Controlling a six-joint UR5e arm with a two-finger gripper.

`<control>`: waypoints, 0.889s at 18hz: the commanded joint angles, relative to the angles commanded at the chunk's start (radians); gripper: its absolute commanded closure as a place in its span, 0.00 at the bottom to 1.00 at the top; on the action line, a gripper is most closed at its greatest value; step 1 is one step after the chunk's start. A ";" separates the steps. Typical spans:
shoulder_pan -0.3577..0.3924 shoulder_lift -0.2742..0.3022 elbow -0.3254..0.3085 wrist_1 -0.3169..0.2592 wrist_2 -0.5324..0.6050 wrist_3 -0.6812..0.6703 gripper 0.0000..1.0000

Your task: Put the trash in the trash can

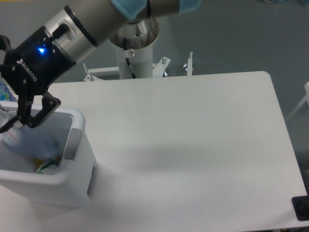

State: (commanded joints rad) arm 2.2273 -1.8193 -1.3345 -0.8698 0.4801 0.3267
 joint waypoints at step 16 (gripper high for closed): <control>0.379 -0.009 -0.179 -0.003 0.368 0.452 0.00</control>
State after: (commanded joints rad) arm 2.6061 -1.8285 -1.5139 -0.8728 0.8479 0.7784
